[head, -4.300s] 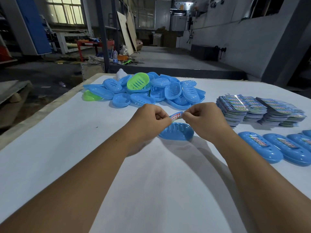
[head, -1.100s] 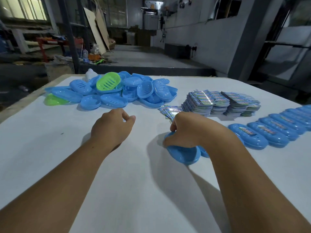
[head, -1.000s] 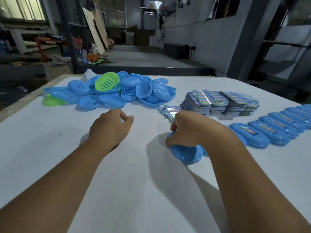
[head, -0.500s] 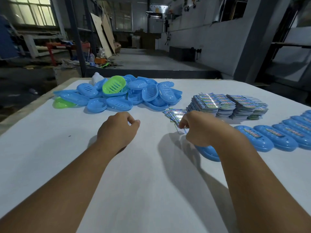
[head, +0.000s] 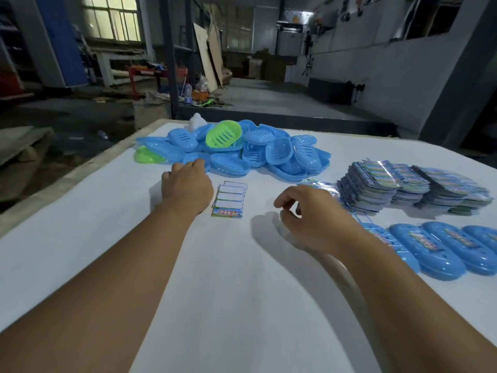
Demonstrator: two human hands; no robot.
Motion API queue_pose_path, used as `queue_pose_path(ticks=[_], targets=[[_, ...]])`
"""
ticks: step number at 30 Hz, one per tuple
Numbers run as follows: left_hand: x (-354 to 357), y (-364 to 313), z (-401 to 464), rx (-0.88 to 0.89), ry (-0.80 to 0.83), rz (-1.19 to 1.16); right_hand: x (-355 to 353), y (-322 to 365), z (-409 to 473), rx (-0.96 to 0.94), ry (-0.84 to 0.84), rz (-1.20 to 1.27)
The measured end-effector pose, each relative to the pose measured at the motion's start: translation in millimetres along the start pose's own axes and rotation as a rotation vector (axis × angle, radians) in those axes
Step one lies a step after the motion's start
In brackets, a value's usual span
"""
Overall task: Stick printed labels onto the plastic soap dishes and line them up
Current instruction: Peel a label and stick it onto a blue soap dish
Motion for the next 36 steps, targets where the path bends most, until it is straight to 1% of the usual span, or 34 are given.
queue_pose_path(ticks=[2,4,9,11,13,15,17,18,19,20,21,24,26,27,31,33,34,35,36], targets=[[3,4,1,-0.047,0.043,-0.021,-1,-2,2,-0.009,-0.026,0.013],[1,6,0,-0.074,0.037,-0.011,-1,-2,3,-0.014,-0.035,0.022],[-10,9,-3,-0.105,-0.040,0.113,3,-2,3,-0.027,-0.019,0.029],[-19,8,-6,-0.102,-0.117,0.126,4,-2,3,-0.025,-0.016,0.034],[-31,8,-9,-0.105,-0.231,0.051,3,-2,2,-0.014,-0.021,0.039],[-45,7,-15,-0.088,-0.352,-0.131,2,-2,2,-0.004,-0.035,0.048],[-60,1,-27,-0.015,-0.480,-0.308,0,0,2,0.001,-0.059,0.077],[-67,-3,-33,0.031,-0.521,-0.371,-1,1,2,-0.001,-0.075,0.096],[-71,-7,-39,0.071,-0.523,-0.437,-2,2,2,-0.009,-0.093,0.112],[-73,-11,-43,0.089,-0.483,-0.517,-3,3,2,-0.025,-0.113,0.121],[-71,-14,-44,0.073,-0.403,-0.617,-3,4,1,-0.039,-0.130,0.123],[-54,-27,-46,-0.089,-0.047,-1.024,-6,3,2,-0.046,-0.132,0.097],[-44,-40,-52,-0.173,0.172,-1.228,-5,2,2,-0.046,-0.103,0.088],[-40,-45,-55,-0.202,0.241,-1.269,-4,1,2,-0.054,-0.093,0.102],[-28,-53,-61,-0.322,0.401,-1.354,-2,-1,3,-0.061,-0.083,0.149],[-26,-52,-60,-0.322,0.427,-1.349,-2,-2,4,-0.036,-0.070,0.156],[-27,-49,-59,-0.280,0.387,-1.253,-2,-3,4,-0.021,-0.065,0.153],[-30,-45,-56,-0.198,0.309,-1.060,-2,-5,4,-0.005,-0.059,0.144],[-34,-40,-53,-0.104,0.202,-0.795,-2,-6,4,0.014,-0.053,0.128]])
Point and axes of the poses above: each hand's wrist, its own z-axis towards the middle knuckle, its own x-axis out of the palm, y = z × x, the point moved 6 cm from there along z, towards the middle knuckle, and after that the axes turned 12 degrees about z, right-handed, at the moved point
